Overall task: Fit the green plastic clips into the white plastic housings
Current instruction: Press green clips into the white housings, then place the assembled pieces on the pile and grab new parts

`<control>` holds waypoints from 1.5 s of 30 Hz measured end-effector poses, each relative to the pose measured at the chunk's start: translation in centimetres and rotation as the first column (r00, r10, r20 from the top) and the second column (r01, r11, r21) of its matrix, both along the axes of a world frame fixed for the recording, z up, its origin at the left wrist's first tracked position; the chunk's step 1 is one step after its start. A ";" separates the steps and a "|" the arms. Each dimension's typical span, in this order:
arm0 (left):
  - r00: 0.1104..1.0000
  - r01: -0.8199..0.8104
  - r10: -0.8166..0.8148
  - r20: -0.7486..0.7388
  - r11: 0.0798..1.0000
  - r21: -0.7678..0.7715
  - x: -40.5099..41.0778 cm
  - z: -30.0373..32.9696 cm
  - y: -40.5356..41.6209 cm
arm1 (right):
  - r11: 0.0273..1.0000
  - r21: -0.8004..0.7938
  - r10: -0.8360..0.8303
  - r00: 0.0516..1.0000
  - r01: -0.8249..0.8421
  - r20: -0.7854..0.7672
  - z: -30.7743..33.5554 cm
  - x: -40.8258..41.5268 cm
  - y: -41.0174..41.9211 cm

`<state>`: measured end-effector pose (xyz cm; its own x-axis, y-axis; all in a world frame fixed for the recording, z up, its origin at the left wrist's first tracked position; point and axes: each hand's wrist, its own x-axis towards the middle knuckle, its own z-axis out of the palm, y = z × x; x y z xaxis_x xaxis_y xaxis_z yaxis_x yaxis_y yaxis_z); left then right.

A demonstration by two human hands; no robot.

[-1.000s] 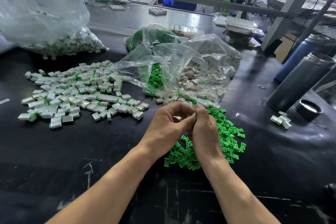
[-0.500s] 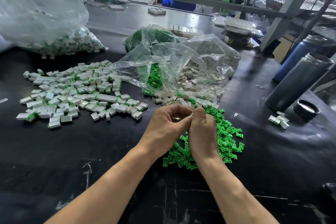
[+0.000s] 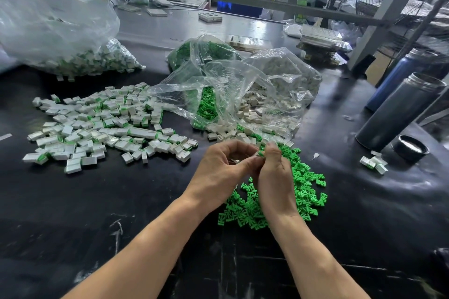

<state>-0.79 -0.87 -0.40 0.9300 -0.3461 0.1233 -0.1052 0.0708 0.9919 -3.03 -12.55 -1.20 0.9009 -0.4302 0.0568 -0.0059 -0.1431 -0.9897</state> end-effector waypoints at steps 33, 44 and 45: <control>0.770 -0.634 0.260 0.583 0.416 0.652 3.0 -0.4 4.2 | 0.718 -0.638 -0.020 0.907 -0.280 -0.421 1.5 -0.5 -4.1; 0.827 -0.505 0.086 0.556 0.550 0.665 1.5 -1.7 -0.2 | 0.686 -0.676 -0.025 0.919 -0.269 -0.392 1.3 -0.4 -3.5; 0.826 -0.507 0.084 0.558 0.543 0.669 1.5 -1.7 -0.2 | 0.688 -0.681 -0.024 0.930 -0.251 -0.368 1.3 -0.5 -3.5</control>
<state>0.75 -1.10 -2.15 0.9132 -0.2131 0.3473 -0.3674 -0.7992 0.4757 -3.49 -16.03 0.07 0.9609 -0.2768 -0.0025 -0.2363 -0.8159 -0.5277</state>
